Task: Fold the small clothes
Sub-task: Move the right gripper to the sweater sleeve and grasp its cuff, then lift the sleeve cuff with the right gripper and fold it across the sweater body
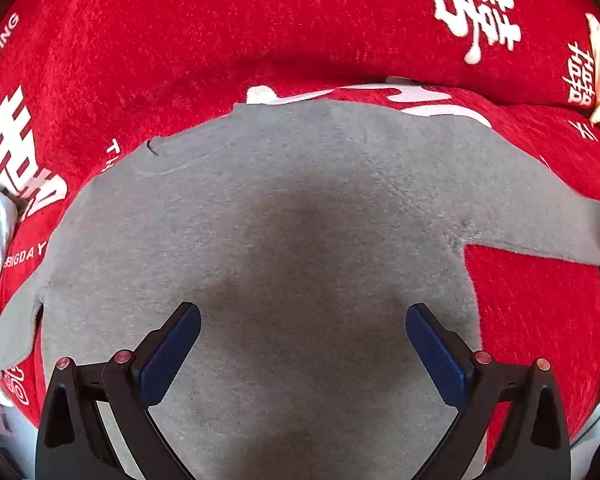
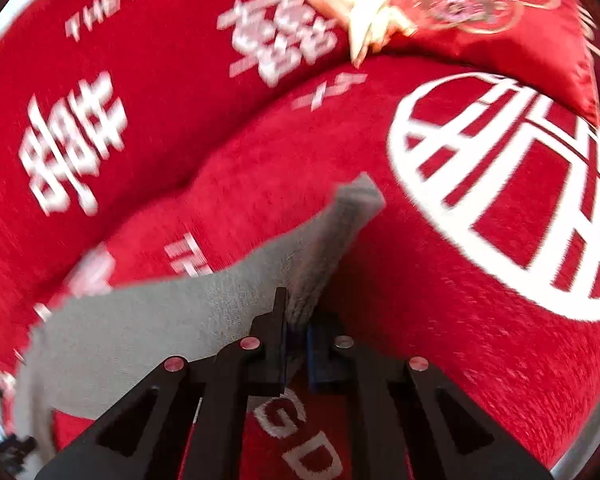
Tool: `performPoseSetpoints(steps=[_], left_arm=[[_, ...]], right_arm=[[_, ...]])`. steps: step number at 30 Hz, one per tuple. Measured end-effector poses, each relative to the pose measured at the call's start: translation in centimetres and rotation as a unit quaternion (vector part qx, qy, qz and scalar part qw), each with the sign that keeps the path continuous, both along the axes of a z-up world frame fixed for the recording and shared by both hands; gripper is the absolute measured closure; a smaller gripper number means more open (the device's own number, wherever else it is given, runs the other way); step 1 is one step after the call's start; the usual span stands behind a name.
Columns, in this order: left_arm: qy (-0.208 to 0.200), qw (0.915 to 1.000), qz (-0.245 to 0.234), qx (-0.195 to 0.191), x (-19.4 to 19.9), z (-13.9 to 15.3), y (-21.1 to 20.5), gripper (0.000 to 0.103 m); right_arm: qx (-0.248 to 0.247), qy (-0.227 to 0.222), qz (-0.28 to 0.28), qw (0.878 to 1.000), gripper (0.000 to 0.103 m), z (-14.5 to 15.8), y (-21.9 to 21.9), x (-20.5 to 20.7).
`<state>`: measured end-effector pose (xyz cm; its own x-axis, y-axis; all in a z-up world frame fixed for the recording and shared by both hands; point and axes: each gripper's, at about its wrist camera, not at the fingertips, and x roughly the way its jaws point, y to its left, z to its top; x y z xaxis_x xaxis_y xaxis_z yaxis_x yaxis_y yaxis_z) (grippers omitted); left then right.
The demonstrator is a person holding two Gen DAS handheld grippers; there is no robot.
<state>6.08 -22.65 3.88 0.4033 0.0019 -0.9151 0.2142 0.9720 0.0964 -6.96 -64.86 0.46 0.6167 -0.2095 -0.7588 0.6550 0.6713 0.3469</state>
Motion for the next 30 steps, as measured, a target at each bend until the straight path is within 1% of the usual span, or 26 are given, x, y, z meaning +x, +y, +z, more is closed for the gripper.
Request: performPoseSetpoints(steps=[2,3,6,9,11,14,18,27,30], left_arm=[[0.005,0.9999,0.008,-0.006,0.2,-0.2,0.4,0.0],[0.008,0.9999,0.01,-0.007,0.3,-0.4,0.5,0.0],[0.008,0.9999,0.014,-0.005,0.1,-0.6,1.1,0.0],[0.007,0.9998,0.017,-0.008,-0.4,-0.6,2.1,0.0],[0.006,0.9996,0.021,-0.015,-0.6,-0.5,2.9,0.0],[0.008,0.9991,0.03,-0.029,-0.9,-0.5,4.7,0.0],[0.005,0.9982,0.037,-0.048,-1.4,-0.4,6.7,0.0],[-0.02,0.9954,0.034,-0.087,-2.7,0.3,10.7,0.0],[-0.025,0.9948,0.038,-0.091,-3.0,0.2,12.2,0.0]], right_arm=[[-0.004,-0.025,-0.009,1.0,0.096,1.1,-0.1,-1.1],[-0.012,-0.031,-0.012,0.999,0.096,1.7,0.1,-1.4],[-0.033,-0.029,-0.017,0.999,0.096,2.9,0.6,-1.6],[-0.031,-0.025,-0.005,0.999,0.096,3.7,1.4,-1.1],[-0.035,-0.035,0.002,0.999,0.096,4.6,2.2,-0.8],[-0.046,-0.053,0.015,0.997,0.096,6.7,3.9,-0.5],[-0.059,-0.057,0.033,0.996,0.096,8.6,6.5,0.5],[-0.078,-0.059,0.077,0.992,0.096,11.5,13.0,3.3],[-0.075,-0.064,0.09,0.991,0.096,12.3,15.2,4.3]])
